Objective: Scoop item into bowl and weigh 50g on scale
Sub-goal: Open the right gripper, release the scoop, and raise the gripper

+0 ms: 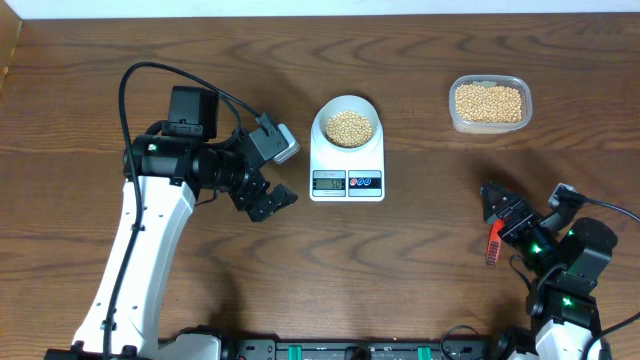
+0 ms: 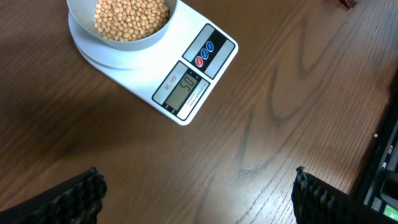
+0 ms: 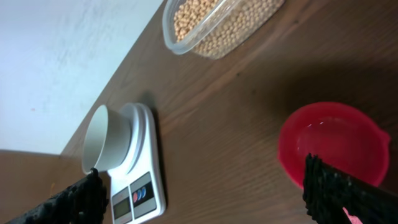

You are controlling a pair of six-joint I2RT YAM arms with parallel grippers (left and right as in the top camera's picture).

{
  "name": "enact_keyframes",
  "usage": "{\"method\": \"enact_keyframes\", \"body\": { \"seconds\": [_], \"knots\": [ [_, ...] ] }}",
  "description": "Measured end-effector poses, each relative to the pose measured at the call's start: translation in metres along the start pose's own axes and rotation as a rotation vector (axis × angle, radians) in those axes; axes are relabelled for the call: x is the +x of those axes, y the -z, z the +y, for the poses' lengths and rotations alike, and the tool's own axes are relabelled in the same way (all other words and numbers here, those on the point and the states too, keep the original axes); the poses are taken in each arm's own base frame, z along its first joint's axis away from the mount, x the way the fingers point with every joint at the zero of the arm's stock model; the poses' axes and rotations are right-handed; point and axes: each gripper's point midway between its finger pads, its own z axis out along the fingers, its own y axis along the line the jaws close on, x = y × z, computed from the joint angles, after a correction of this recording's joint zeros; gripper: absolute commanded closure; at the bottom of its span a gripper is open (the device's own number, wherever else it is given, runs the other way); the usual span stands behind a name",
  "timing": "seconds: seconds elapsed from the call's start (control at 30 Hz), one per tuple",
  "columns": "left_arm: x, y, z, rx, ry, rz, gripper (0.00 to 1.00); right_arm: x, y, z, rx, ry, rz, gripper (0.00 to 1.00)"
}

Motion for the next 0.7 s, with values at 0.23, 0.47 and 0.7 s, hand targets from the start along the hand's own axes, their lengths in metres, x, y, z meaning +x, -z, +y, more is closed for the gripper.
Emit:
{"method": "enact_keyframes", "body": {
  "seconds": [0.23,0.47,0.7],
  "knots": [
    [0.0,0.0,0.0,0.0,0.0,0.0,0.02,-0.007,0.0,-0.003,0.02,0.049,-0.034,0.01],
    [0.0,0.0,0.0,0.0,0.0,0.0,0.02,-0.026,0.002,0.023,-0.079,0.259,-0.108,0.01],
    [0.0,0.0,0.0,0.0,0.0,0.0,0.02,-0.028,0.008,0.035,-0.118,0.383,-0.132,0.01]
  ]
}}
